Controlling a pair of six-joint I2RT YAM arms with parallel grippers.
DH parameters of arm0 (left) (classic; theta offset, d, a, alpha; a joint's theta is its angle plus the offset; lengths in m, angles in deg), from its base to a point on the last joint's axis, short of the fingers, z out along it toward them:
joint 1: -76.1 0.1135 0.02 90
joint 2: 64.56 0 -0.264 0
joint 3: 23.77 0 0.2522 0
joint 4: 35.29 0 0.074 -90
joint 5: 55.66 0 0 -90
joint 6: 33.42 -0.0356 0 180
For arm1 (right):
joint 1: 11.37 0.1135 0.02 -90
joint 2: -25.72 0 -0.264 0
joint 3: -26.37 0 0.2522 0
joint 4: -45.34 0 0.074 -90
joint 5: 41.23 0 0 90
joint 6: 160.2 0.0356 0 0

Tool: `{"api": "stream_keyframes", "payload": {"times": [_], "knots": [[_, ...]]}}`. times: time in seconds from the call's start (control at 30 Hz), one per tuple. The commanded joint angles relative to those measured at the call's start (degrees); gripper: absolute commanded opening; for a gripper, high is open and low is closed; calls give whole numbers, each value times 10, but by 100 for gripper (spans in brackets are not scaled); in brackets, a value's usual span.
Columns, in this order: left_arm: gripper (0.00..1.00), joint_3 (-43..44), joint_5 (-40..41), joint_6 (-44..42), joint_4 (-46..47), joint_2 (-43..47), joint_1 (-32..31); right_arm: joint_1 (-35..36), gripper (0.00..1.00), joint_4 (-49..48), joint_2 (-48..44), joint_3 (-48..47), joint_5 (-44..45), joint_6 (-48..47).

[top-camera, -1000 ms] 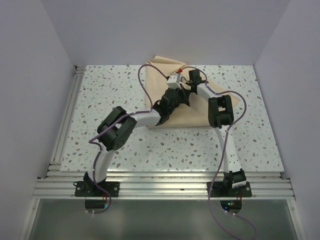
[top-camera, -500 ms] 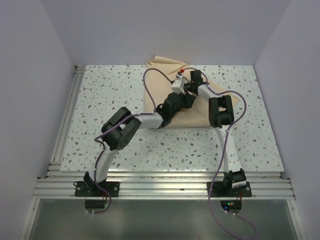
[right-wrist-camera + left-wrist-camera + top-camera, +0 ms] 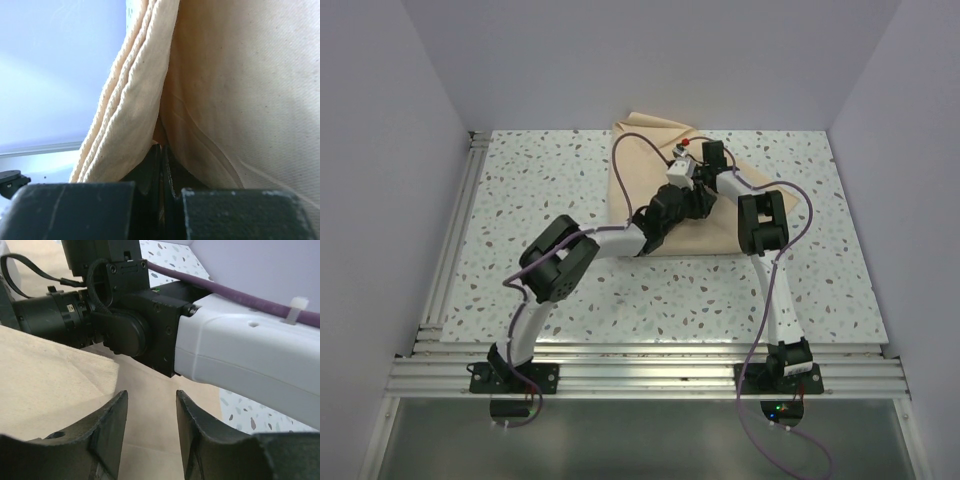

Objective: Prepare the surgical pack

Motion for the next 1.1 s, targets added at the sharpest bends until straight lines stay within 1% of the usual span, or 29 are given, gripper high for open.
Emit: {"api": "stream_keyframes", "payload": {"times": [0.0,0.03,0.07,0.13,0.2,0.23,0.27,0.33,0.37,0.43,0.47,0.53,0.57,0.63,0.67,0.73,0.8,0.93,1.0,1.07], "knots": [[48,28,15,-67,-71,116,6,-8,0,7,46,23,35,-14],[49,27,17,-74,-94,131,7,-8,0,7,46,23,35,-15],[50,18,29,-78,-143,163,13,-8,0,7,46,24,37,-15],[50,-7,37,-71,-180,198,26,-8,0,7,45,24,37,-15],[51,-64,19,-35,-211,253,59,-8,0,7,44,25,39,-15],[51,-89,6,-19,-212,270,74,-8,0,7,45,26,38,-16],[51,-139,-11,11,-211,303,109,-8,0,7,43,25,39,-17],[52,-185,-43,30,-209,332,139,-7,0,7,43,27,40,-19],[52,-222,-58,38,-209,355,165,-8,0,7,42,27,40,-21],[52,-254,-74,47,-210,374,191,-7,0,8,42,28,40,-21],[52,-290,-98,57,-199,389,217,-8,0,9,41,29,41,-22],[52,-332,-118,69,-179,406,241,-7,0,9,40,30,42,-23],[50,-375,-136,77,-146,423,262,-7,0,10,41,31,41,-22],[48,-413,-147,87,-120,436,283,-7,0,10,40,30,42,-23],[45,-436,-164,89,-103,442,288,-8,0,11,40,30,42,-24],[45,-453,-182,89,-95,436,299,-7,0,10,40,31,41,-23],[47,-465,-206,88,-87,431,303,-8,0,10,40,31,41,-24],[53,-492,-247,92,-31,409,305,-7,0,11,41,30,42,-24],[56,-497,-264,96,-13,397,306,-7,0,10,40,31,41,-24],[58,-495,-281,99,7,376,306,-7,0,10,41,31,41,-24]]}}
